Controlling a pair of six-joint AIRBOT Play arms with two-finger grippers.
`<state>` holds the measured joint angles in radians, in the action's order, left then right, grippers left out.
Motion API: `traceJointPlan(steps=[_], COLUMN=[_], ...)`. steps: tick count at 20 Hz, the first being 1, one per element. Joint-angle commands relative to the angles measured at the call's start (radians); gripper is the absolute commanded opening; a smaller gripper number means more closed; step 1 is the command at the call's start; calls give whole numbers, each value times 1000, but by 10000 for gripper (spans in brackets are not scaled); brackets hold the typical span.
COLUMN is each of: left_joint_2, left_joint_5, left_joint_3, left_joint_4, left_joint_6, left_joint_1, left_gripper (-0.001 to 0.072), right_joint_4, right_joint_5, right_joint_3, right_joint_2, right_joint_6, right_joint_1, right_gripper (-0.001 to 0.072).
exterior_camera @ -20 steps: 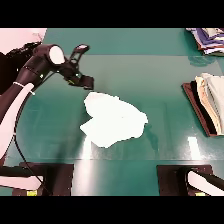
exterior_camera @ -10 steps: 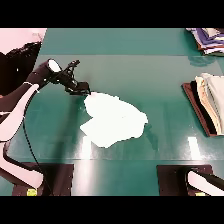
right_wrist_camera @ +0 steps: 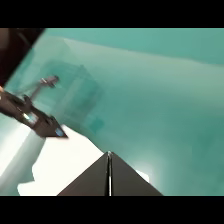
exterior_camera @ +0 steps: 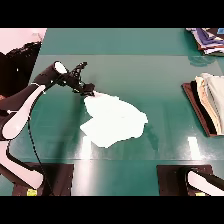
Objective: Fold the shirts.
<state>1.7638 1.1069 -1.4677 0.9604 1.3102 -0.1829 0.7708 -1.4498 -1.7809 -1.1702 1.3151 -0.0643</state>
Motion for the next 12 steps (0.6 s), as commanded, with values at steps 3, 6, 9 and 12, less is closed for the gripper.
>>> traceJointPlan(steps=[3,6,9,12], left_joint_2=[-56,-82,-88,-88], left_joint_5=[64,65,65,74], left_joint_3=[-148,-224,-229,-229], left_joint_4=[68,76,73,73], left_joint_6=[-8,-8,-8,-8], left_joint_1=[37,40,40,40], left_gripper=[23,24,24,24], right_joint_4=[174,172,97,-35], right_joint_5=[-48,10,145,340], right_joint_3=[249,574,903,1084], right_joint_2=[56,96,77,-9], right_joint_6=[73,78,80,63], right_joint_1=[2,25,114,273], right_gripper=[13,30,395,383])
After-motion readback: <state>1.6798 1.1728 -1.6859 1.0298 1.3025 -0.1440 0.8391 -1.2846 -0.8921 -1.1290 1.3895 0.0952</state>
